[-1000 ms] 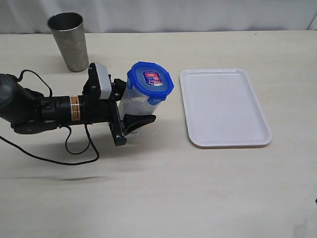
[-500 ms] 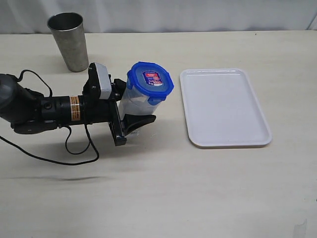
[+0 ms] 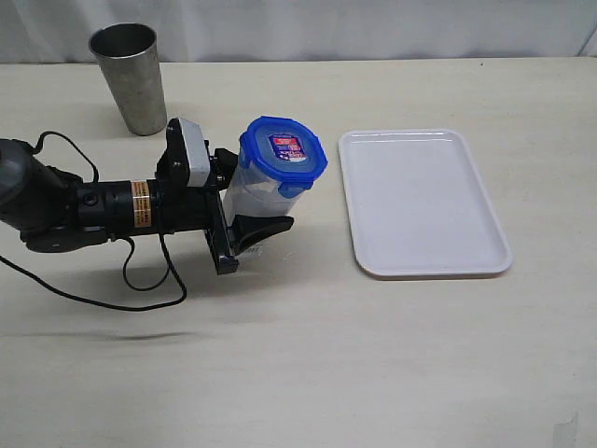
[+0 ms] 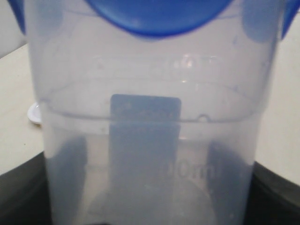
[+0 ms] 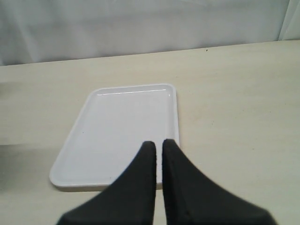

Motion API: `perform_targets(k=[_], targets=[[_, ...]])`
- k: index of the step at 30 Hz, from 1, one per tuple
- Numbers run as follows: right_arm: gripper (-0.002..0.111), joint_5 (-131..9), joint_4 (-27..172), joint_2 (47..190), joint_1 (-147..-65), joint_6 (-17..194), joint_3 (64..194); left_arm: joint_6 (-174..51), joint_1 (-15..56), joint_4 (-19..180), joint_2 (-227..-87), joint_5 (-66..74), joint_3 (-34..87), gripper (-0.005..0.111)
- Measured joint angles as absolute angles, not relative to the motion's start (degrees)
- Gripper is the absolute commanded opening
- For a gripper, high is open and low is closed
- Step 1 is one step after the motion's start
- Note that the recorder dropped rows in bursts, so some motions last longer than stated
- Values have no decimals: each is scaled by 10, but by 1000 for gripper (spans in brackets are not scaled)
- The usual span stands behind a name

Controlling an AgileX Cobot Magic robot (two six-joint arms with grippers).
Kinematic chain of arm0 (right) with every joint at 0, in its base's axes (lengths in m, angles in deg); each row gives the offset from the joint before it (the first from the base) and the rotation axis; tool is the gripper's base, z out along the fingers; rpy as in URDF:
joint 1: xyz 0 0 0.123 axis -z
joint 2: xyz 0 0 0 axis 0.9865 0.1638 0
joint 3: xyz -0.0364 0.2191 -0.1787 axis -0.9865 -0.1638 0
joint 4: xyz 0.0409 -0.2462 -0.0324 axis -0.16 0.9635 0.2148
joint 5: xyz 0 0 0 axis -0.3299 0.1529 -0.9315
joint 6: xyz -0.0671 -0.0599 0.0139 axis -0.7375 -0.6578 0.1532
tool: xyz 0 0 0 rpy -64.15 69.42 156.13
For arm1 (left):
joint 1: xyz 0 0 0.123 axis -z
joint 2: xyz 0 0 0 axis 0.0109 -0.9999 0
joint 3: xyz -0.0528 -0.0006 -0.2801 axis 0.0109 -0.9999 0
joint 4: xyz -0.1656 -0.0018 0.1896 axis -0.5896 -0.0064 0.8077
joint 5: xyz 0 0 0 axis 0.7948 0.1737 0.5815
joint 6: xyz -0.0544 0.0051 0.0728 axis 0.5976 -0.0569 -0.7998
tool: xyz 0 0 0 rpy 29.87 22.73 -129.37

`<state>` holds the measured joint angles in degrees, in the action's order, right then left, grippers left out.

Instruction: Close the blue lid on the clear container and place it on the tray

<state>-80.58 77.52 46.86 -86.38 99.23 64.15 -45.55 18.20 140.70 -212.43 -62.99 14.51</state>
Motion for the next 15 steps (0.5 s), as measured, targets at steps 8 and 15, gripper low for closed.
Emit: perform_targets(k=[8, 15], targets=[[5, -807, 775, 469, -864, 991, 641, -456, 182, 1407, -2124, -632, 145, 0], [5, -810, 775, 469, -864, 968, 641, -456, 182, 1407, -2124, -632, 145, 0]])
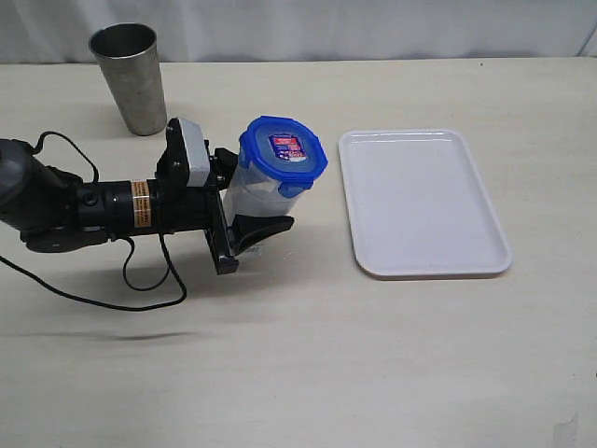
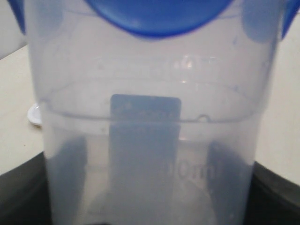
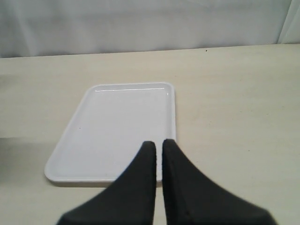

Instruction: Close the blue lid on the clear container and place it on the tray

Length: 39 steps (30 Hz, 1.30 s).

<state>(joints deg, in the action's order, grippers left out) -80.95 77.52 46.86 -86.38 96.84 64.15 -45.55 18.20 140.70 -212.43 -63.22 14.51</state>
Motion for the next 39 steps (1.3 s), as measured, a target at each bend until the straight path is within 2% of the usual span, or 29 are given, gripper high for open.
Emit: perform_targets(k=[39], targets=[[5, -810, 775, 469, -864, 901, 641, -456, 182, 1412, -2124, -633, 145, 0]])
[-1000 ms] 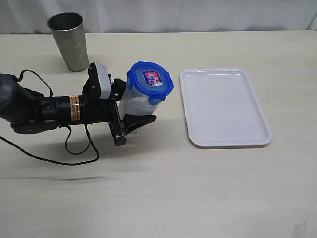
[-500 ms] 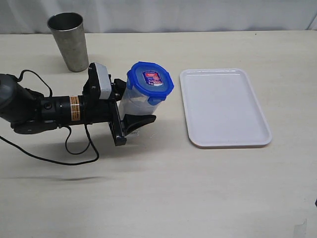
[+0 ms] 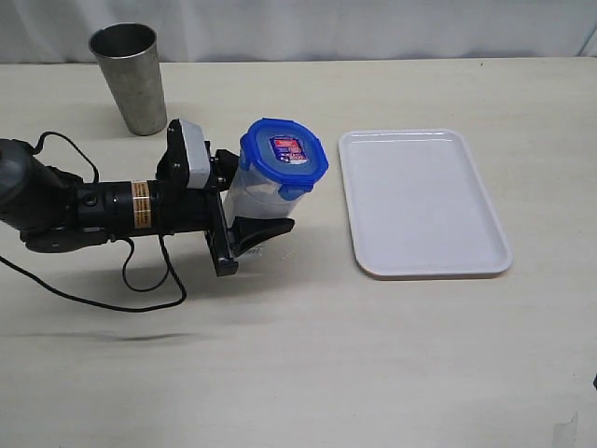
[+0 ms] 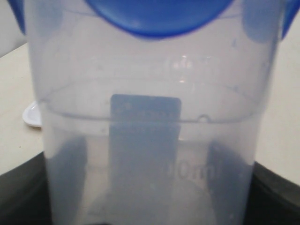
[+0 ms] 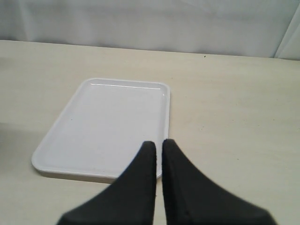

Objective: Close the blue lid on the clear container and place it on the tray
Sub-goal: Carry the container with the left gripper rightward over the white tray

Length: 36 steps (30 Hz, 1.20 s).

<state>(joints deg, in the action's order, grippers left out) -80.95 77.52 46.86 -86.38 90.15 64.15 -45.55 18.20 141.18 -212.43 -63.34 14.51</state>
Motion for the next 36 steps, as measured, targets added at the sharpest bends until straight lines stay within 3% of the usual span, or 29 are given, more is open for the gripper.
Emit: perform_targets(k=[7, 13, 36], targets=[[5, -810, 775, 469, -864, 901, 641, -456, 193, 1354, -2124, -632, 162, 0], [5, -811, 775, 469, -864, 901, 641, -456, 260, 1333, -2124, -561, 230, 0], [5, -811, 775, 469, -864, 901, 641, -586, 452, 1339, -2125, 168, 520, 0]])
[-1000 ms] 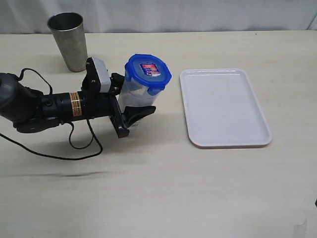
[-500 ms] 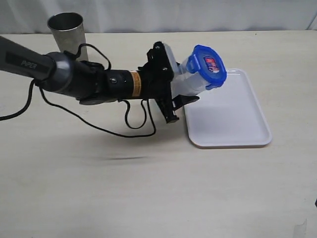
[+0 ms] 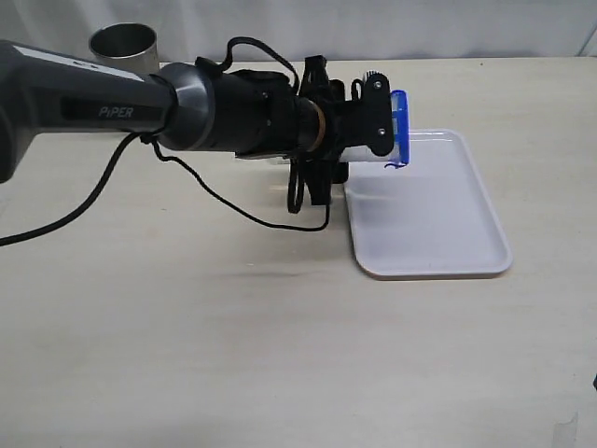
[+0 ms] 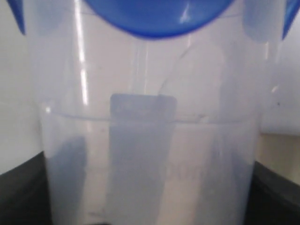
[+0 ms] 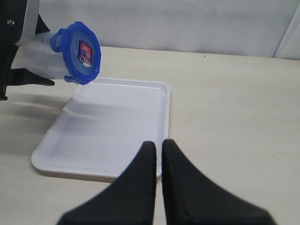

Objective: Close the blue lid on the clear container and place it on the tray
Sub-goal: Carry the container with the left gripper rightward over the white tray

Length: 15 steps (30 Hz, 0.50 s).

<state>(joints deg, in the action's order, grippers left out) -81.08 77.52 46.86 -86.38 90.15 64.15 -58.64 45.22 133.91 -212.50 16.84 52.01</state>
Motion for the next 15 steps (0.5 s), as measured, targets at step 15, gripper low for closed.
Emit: perform_targets(k=[15], targets=[[5, -811, 775, 469, -864, 901, 641, -601, 521, 1519, -2125, 403, 547, 0]])
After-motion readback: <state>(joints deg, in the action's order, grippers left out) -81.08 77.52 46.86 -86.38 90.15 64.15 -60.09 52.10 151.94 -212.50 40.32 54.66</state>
